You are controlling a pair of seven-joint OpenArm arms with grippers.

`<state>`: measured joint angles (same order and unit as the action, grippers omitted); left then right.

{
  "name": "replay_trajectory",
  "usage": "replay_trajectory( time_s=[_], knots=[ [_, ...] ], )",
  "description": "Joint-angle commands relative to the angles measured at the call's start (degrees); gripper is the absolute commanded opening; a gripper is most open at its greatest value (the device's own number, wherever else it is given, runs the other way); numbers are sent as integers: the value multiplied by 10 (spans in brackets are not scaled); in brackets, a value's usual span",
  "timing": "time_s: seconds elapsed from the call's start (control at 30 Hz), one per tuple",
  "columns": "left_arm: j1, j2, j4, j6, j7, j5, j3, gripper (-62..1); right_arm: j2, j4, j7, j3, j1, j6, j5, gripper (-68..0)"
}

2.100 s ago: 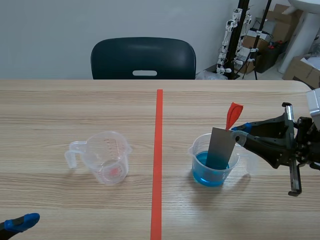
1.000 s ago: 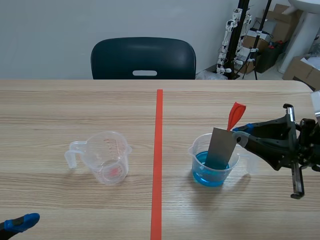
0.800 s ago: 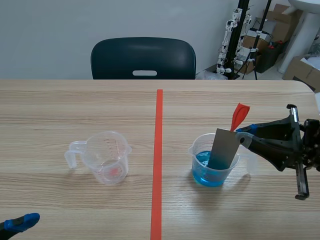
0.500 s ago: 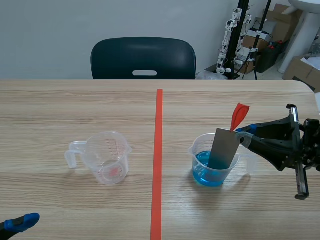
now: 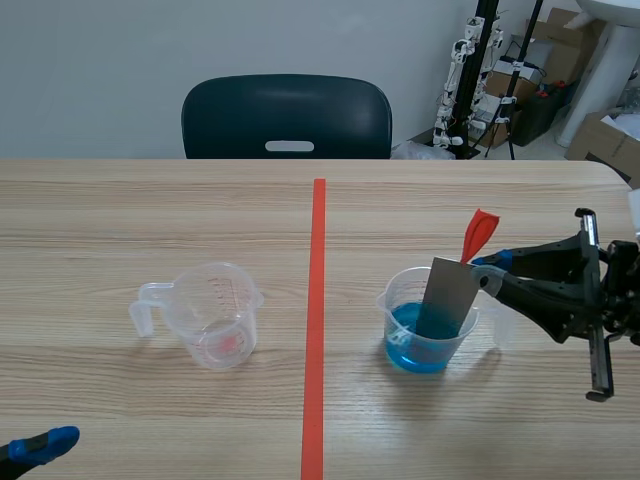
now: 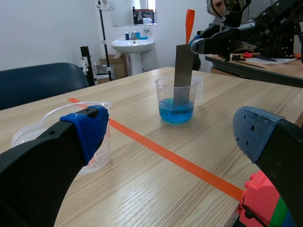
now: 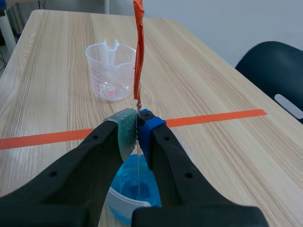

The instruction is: Do the redox reaction experiment. hold the plate still in the solution

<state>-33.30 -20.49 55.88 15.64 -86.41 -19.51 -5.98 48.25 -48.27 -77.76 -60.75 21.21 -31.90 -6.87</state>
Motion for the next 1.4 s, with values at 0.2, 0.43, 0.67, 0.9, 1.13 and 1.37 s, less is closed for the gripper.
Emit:
replay_trajectory(
  time_s=[0.2, 0.43, 0.67, 0.9, 1.13, 1.37],
  knots=[
    [2, -5, 7, 1, -26, 3, -1, -54, 1, -8, -10, 5, 7, 0, -8, -669],
    [2, -5, 7, 1, -26, 3, -1, -54, -2, -8, -8, 5, 7, 0, -9, -669],
    [2, -5, 7, 1, -26, 3, -1, -54, -2, -8, -8, 5, 7, 0, -9, -669],
    [2, -5, 7, 1, -26, 3, -1, -54, -2, -8, -8, 5, 7, 0, -9, -669],
    [2, -5, 7, 1, -26, 3, -1, -54, -2, -8, -8, 5, 7, 0, -9, -669],
    [2, -5, 7, 1, -26, 3, -1, -54, -2, -8, -8, 5, 7, 0, -9, -669]
  ],
)
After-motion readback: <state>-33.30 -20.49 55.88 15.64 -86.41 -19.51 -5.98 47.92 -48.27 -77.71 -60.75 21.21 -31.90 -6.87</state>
